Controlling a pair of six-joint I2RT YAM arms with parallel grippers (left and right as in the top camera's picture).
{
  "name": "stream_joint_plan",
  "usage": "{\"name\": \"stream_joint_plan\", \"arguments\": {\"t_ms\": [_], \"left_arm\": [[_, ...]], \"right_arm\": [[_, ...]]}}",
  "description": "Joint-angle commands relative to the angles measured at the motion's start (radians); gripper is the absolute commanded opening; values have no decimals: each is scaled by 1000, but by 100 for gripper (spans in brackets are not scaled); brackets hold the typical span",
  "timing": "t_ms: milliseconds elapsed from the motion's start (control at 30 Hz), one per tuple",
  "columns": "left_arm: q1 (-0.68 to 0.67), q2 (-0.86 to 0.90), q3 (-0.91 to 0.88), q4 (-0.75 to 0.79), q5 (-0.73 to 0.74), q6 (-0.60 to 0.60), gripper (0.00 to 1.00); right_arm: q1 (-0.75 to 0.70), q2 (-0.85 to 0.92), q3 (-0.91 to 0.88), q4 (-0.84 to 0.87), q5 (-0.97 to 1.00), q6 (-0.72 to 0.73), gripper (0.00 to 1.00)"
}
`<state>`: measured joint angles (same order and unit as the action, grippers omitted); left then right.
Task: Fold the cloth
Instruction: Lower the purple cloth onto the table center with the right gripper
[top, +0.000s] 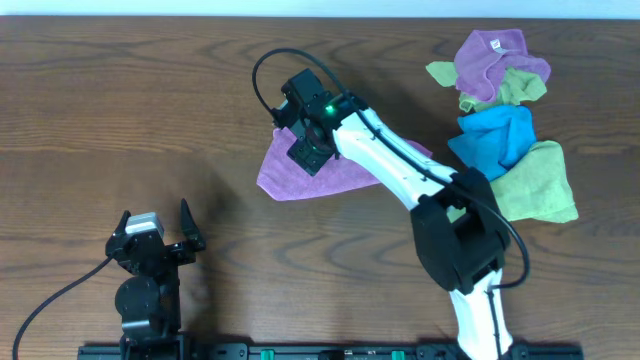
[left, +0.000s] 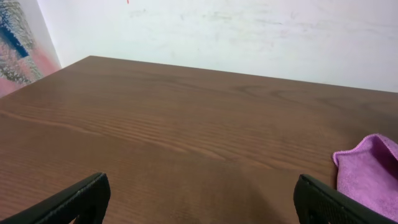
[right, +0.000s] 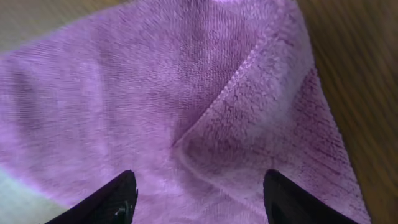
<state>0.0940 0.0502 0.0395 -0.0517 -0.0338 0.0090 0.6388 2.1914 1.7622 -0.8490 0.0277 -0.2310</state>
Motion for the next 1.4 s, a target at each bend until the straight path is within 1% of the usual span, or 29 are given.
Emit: {"name": "stream_joint_plan", "arguments": {"t_ms": [0, 100, 133, 167, 200, 267, 300, 433, 533, 667, 767, 933, 1033, 1100, 1167, 1233, 1300, 1367], "left_arm": [[-5, -5, -35, -20, -18, 18, 95], [-5, -5, -35, -20, -18, 18, 96], [-5, -5, -35, -20, -18, 18, 95], [-5, -5, -35, -20, -18, 18, 96], [-5, -5, -35, -20, -18, 18, 95], [-5, -5, -35, -20, -18, 18, 95], [-5, -5, -35, -20, -18, 18, 95], [-5, -5, -35, -20, -18, 18, 95], [-5, -5, -35, -20, -18, 18, 95], [-5, -5, -35, -20, -18, 18, 95], [-5, -5, -35, -20, -18, 18, 95], [-5, -5, -35, -20, -18, 18, 95], [-5, -5, -35, -20, -18, 18, 95], [-5, -5, -35, -20, -18, 18, 95], [-5, -5, -35, -20, -18, 18, 95], [-5, -5, -35, -20, -18, 18, 95], [-5, -5, -35, -20, -18, 18, 96], [-5, -5, -35, -20, -18, 18, 96]], "right_arm": [[4, 37, -4, 3, 34, -10, 64], [5, 50, -4, 8, 28, -10, 61], [5, 58, -4, 12, 28, -10, 59], [5, 65, -4, 15, 28, -10, 54], [4, 71, -4, 18, 29, -10, 45], [3, 82, -4, 23, 30, -10, 6], [3, 84, -4, 24, 34, -9, 1], [4, 75, 13, 35, 130, 30, 1], [3, 62, 59, 35, 180, 33, 1], [-13, 58, 174, 39, 311, 32, 1], [-42, 58, 269, 75, 443, 31, 1], [-127, 58, 429, 106, 644, -21, 1], [-148, 58, 517, 97, 722, -33, 1], [-133, 58, 566, 39, 710, -32, 1], [-94, 58, 603, -83, 643, -20, 1], [-18, 58, 630, -266, 400, -1, 1], [55, 58, 630, -346, 170, -2, 1], [125, 58, 629, -386, -40, -14, 1]]}}
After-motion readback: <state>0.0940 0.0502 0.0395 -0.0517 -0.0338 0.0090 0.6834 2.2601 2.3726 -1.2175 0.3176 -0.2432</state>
